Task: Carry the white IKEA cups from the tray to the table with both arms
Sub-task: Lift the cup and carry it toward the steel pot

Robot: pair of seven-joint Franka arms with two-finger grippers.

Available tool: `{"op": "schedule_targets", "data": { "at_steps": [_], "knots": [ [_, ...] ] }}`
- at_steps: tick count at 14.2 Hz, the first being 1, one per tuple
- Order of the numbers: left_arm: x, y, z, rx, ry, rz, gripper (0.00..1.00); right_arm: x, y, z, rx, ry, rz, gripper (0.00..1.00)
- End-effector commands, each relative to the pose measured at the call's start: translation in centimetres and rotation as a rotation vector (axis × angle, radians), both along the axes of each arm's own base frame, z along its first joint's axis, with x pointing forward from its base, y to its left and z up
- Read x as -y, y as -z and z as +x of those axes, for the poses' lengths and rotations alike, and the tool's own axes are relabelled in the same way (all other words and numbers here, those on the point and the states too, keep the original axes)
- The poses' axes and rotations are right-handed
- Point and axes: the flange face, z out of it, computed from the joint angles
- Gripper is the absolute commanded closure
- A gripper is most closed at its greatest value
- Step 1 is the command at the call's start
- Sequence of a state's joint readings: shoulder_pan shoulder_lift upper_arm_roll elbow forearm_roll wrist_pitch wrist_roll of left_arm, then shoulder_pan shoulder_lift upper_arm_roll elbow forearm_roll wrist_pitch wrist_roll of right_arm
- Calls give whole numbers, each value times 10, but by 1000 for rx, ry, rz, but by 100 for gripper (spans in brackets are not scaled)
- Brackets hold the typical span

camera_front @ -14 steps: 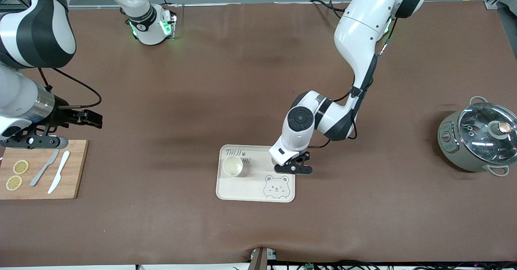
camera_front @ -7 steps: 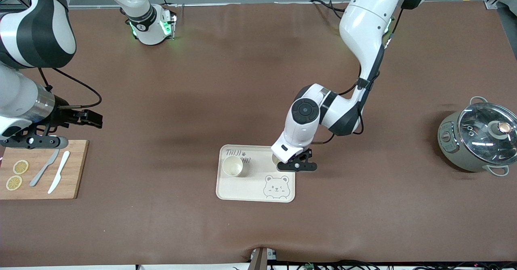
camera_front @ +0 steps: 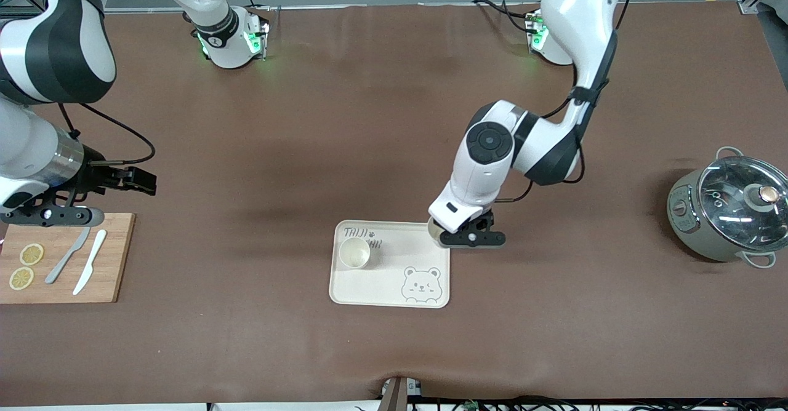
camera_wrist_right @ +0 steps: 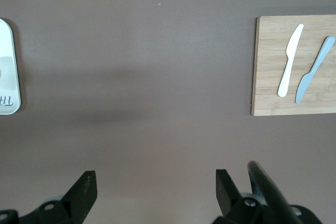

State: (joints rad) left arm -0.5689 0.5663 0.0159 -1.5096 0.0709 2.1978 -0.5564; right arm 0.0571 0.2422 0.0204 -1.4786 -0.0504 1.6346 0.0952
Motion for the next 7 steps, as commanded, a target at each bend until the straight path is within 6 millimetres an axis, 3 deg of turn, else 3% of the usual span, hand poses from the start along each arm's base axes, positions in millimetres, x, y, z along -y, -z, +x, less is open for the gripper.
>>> {"op": "schedule_targets", "data": {
  "at_steps": [1, 7],
  "knots": [
    [-29, -38, -11, -33, 35, 32, 100, -3, -5, -5, 4, 6, -18, 0],
    [-113, -111, -16, -60, 106, -9, 100, -2, -5, -5, 1, 8, -18, 0]
  ]
}}
